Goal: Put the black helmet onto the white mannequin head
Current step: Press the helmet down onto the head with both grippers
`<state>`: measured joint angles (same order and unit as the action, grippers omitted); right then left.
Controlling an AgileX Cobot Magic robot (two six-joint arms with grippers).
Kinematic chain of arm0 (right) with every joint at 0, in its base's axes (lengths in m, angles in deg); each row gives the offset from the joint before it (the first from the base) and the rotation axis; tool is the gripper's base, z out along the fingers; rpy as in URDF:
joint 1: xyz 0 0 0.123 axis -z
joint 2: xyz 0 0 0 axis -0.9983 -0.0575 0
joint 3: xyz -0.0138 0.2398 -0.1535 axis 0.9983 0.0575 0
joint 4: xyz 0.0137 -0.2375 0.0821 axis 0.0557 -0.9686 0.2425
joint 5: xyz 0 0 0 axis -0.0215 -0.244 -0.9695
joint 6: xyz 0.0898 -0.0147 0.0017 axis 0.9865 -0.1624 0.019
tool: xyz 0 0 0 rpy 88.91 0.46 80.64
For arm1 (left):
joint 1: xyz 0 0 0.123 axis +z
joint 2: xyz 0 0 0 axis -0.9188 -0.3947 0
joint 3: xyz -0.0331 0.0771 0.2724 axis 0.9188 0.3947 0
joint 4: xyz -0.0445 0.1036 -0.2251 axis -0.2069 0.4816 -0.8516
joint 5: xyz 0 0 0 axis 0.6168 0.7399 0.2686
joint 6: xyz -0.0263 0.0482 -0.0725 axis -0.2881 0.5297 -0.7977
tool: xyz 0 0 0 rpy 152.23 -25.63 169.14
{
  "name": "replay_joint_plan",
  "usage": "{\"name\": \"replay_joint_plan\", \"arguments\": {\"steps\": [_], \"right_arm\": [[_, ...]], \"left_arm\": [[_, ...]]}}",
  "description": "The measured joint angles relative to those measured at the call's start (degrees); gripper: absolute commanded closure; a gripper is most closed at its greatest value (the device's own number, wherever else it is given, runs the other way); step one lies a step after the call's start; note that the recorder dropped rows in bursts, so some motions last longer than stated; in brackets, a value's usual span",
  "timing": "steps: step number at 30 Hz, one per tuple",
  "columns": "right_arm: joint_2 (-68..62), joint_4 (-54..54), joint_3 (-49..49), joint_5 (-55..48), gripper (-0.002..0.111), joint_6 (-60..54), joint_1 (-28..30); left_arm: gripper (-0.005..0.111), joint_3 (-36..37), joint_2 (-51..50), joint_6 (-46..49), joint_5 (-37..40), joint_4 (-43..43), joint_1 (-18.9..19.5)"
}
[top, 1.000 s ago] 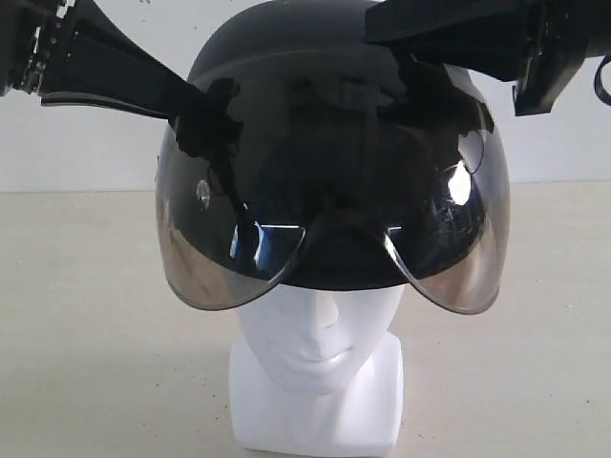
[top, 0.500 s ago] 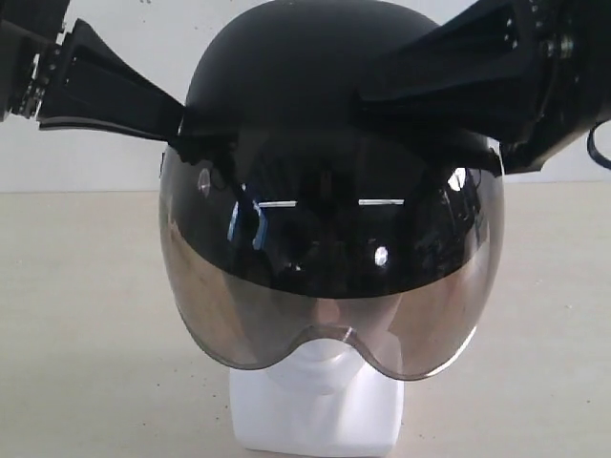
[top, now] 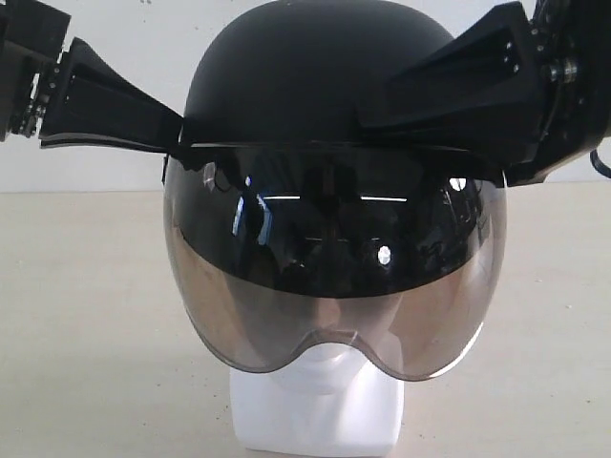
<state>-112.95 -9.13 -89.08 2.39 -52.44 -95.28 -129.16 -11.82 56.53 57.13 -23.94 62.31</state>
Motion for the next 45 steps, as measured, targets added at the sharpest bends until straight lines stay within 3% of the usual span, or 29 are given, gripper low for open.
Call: {"name": "replay_joint_plan", "arguments": {"steps": [32, 39, 45], "right_arm": [[0.32, -2.80, -0.21, -0.09, 0.108, 1.96, -0.13], [0.45, -3.76, -0.21, -0.09, 0.108, 2.20, -0.13], [0.45, -5.28, -0.10, -0.09, 0.108, 2.20, -0.47]], "left_arm": [[0.102, 2.34, 1.98, 4.29, -1.27, -1.47, 0.45], [0.102, -0.87, 2.59, 5.15, 1.52, 0.17, 0.34], [0.102, -4.32, 2.36, 5.25, 4.90, -5.42, -0.99]]}}
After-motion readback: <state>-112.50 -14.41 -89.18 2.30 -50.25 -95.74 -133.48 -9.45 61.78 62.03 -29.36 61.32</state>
